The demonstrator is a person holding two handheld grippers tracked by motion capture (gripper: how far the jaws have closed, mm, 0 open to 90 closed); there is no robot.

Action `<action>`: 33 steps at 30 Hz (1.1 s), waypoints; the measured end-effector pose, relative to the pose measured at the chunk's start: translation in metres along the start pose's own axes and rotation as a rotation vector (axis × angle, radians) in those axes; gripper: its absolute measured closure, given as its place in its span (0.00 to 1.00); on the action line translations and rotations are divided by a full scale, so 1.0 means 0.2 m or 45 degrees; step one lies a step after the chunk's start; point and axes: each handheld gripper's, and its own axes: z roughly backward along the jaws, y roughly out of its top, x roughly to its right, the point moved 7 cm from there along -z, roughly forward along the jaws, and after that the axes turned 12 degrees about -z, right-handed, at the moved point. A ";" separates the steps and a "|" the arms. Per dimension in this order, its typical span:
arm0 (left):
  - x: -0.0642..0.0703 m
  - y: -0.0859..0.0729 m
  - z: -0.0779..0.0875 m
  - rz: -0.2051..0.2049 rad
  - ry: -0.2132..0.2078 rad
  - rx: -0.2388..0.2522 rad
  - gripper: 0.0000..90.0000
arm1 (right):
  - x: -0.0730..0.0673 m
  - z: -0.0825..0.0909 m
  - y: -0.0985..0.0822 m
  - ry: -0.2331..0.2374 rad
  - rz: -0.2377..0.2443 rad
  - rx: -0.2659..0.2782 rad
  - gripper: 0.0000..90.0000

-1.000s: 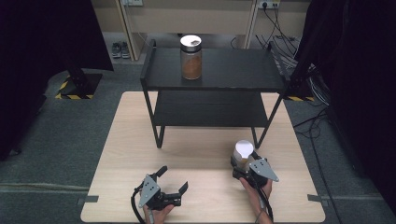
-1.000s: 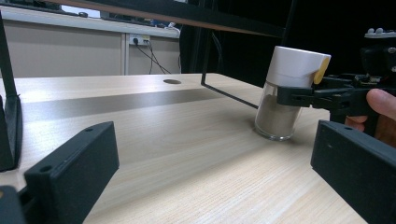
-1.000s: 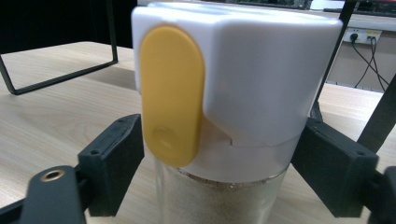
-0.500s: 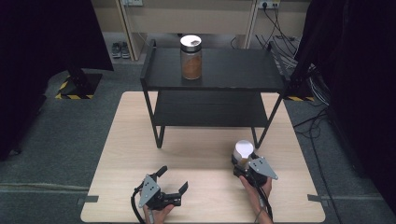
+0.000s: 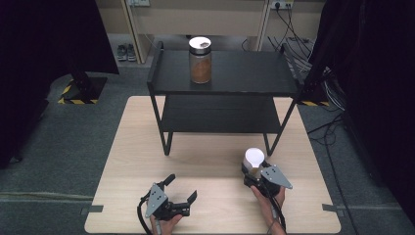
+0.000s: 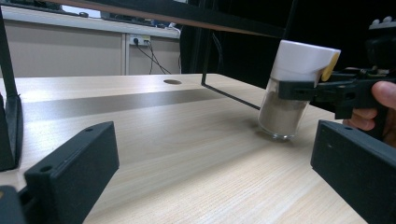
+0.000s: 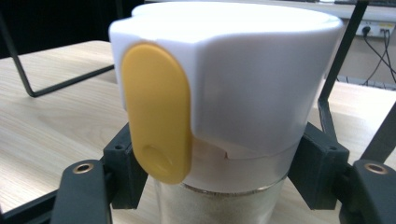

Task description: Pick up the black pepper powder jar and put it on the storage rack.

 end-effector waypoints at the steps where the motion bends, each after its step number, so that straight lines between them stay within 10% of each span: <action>1: 0.00 0.00 0.00 0.000 0.000 0.000 0.00 | 0.00 0.01 0.01 0.004 0.003 0.001 0.34; 33: 0.00 0.00 0.00 0.000 -0.001 0.000 0.00 | -0.09 0.14 0.17 0.203 0.015 0.015 0.34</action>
